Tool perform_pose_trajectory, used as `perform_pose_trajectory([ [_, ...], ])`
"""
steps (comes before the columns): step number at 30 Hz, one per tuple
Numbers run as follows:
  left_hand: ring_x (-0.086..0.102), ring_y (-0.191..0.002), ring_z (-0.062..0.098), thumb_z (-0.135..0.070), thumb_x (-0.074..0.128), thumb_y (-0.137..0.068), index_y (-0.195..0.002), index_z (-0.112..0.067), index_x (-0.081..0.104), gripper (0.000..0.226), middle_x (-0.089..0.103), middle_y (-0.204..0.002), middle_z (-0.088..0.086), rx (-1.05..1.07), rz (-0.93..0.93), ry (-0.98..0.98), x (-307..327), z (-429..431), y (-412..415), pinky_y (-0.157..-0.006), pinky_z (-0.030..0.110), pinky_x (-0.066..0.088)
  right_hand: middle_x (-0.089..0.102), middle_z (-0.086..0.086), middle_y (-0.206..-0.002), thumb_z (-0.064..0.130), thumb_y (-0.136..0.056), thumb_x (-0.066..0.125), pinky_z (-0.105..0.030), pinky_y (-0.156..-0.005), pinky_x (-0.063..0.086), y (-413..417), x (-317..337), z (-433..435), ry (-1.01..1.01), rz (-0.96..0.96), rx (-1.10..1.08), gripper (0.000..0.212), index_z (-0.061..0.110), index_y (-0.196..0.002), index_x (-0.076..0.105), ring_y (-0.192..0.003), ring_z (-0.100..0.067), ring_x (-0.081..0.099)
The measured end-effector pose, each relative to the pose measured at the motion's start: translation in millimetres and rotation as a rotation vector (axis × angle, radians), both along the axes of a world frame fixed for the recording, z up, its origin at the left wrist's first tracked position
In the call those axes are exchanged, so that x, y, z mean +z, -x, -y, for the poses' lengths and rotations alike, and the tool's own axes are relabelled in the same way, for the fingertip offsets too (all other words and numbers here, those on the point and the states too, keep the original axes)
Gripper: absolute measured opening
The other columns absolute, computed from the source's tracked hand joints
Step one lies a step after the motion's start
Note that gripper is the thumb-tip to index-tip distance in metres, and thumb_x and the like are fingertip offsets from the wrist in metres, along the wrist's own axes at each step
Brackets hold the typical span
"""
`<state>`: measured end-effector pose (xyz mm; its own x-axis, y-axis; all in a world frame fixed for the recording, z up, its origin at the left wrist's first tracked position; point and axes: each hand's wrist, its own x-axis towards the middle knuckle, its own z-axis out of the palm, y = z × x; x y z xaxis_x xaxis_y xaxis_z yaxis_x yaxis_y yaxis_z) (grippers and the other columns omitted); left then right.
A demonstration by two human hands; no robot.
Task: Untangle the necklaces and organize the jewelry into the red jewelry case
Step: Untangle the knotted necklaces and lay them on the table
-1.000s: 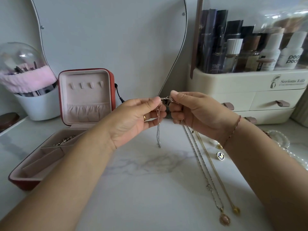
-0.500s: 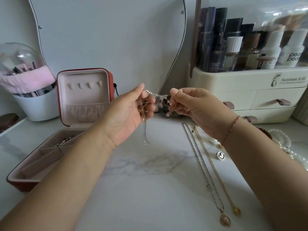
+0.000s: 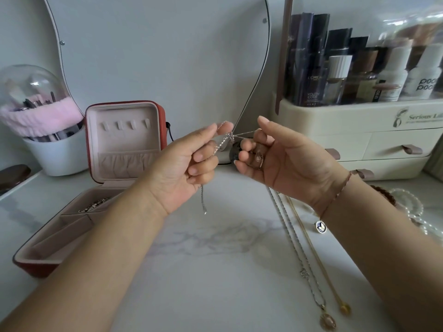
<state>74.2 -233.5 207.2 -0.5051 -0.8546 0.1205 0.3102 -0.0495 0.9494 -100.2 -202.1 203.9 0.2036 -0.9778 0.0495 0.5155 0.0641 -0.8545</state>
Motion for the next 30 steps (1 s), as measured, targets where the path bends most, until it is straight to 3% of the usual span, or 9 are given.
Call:
perform_pose_trajectory([
  [6, 0.02, -0.035, 0.003, -0.032, 0.051, -0.082, -0.104, -0.024, 0.07, 0.029, 0.026, -0.045, -0.009, -0.034, 0.037, 0.039, 1, -2, -1, -0.039, 0.02, 0.008, 0.058, -0.005, -0.077, 0.031, -0.074, 0.065, -0.032, -0.081, 0.055, 1, -1, 1, -0.008, -0.036, -0.001, 0.026, 0.017, -0.054, 0.057, -0.073, -0.018, 0.059],
  [9, 0.025, -0.035, 0.004, -0.036, 0.046, -0.087, -0.113, -0.024, 0.065, 0.034, 0.034, -0.045, -0.008, -0.103, 0.095, 0.072, 1, -6, 1, -0.041, 0.022, 0.01, 0.063, -0.007, -0.083, 0.028, -0.073, 0.066, -0.026, -0.072, 0.056, -1, -3, 1, -0.014, -0.065, 0.035, 0.013, 0.015, -0.07, 0.067, -0.075, -0.016, 0.061],
  [11, 0.035, -0.034, 0.006, -0.042, 0.044, -0.086, -0.112, -0.026, 0.066, 0.038, 0.046, -0.049, -0.006, -0.145, 0.136, 0.062, 1, -10, 3, -0.038, 0.018, 0.017, 0.062, -0.003, -0.081, 0.027, -0.077, 0.064, -0.019, -0.064, 0.052, -2, -4, 0, -0.009, -0.1, 0.095, 0.019, 0.013, -0.088, 0.063, -0.07, -0.01, 0.058],
  [16, 0.062, -0.049, 0.013, -0.053, 0.034, -0.086, -0.118, -0.03, 0.061, 0.047, 0.069, -0.07, 0.002, -0.267, 0.235, 0.069, 2, -13, 2, -0.042, 0.018, 0.04, 0.051, 0.003, -0.069, 0.022, -0.079, 0.06, -0.015, -0.062, 0.038, 2, -3, -1, -0.021, -0.16, 0.191, 0.012, 0.013, -0.085, 0.056, -0.056, -0.004, 0.047],
  [18, 0.064, -0.052, 0.014, -0.051, 0.037, -0.085, -0.109, -0.025, 0.067, 0.047, 0.069, -0.069, 0.002, -0.264, 0.194, 0.035, 3, -13, 2, -0.041, 0.017, 0.043, 0.049, 0.003, -0.065, 0.022, -0.076, 0.062, -0.015, -0.058, 0.038, 4, -4, -1, -0.015, -0.245, 0.181, 0.014, 0.014, -0.086, 0.057, -0.053, -0.004, 0.045],
  [20, 0.065, -0.051, 0.015, -0.047, 0.043, -0.082, -0.082, -0.021, 0.072, 0.039, 0.067, -0.063, 0.001, -0.216, 0.15, -0.022, 5, -13, 1, -0.039, 0.018, 0.044, 0.047, 0.003, -0.066, 0.025, -0.076, 0.064, -0.016, -0.056, 0.038, 4, -5, 0, 0.006, -0.311, 0.154, 0.018, 0.013, -0.088, 0.059, -0.054, -0.005, 0.043],
  [22, 0.067, -0.056, 0.016, -0.043, 0.049, -0.08, -0.063, -0.021, 0.065, 0.032, 0.066, -0.064, 0.001, -0.179, 0.143, -0.064, 4, -11, -1, -0.041, 0.018, 0.045, 0.046, 0.002, -0.066, 0.026, -0.078, 0.062, -0.018, -0.058, 0.038, 5, -5, 1, 0.021, -0.304, 0.121, 0.017, 0.013, -0.088, 0.06, -0.056, -0.007, 0.042],
  [26, 0.068, -0.081, 0.018, -0.039, 0.057, -0.077, -0.057, -0.023, 0.059, 0.026, 0.068, -0.083, 0.001, -0.144, 0.194, -0.131, -3, -2, -1, -0.067, 0.026, 0.054, 0.053, -0.002, -0.073, 0.027, -0.077, 0.061, -0.024, -0.071, 0.049, 6, -2, 2, 0.073, -0.191, 0.036, 0.014, 0.013, -0.074, 0.059, -0.07, -0.013, 0.05],
  [30, 0.068, -0.082, 0.018, -0.035, 0.06, -0.075, -0.061, -0.022, 0.061, 0.019, 0.069, -0.084, 0.002, -0.075, 0.137, -0.183, -5, 3, 0, -0.082, 0.033, 0.05, 0.061, -0.005, -0.079, 0.026, -0.08, 0.059, -0.033, -0.088, 0.051, 4, -3, 3, 0.089, -0.137, -0.012, 0.015, 0.012, -0.074, 0.061, -0.078, -0.018, 0.061],
])
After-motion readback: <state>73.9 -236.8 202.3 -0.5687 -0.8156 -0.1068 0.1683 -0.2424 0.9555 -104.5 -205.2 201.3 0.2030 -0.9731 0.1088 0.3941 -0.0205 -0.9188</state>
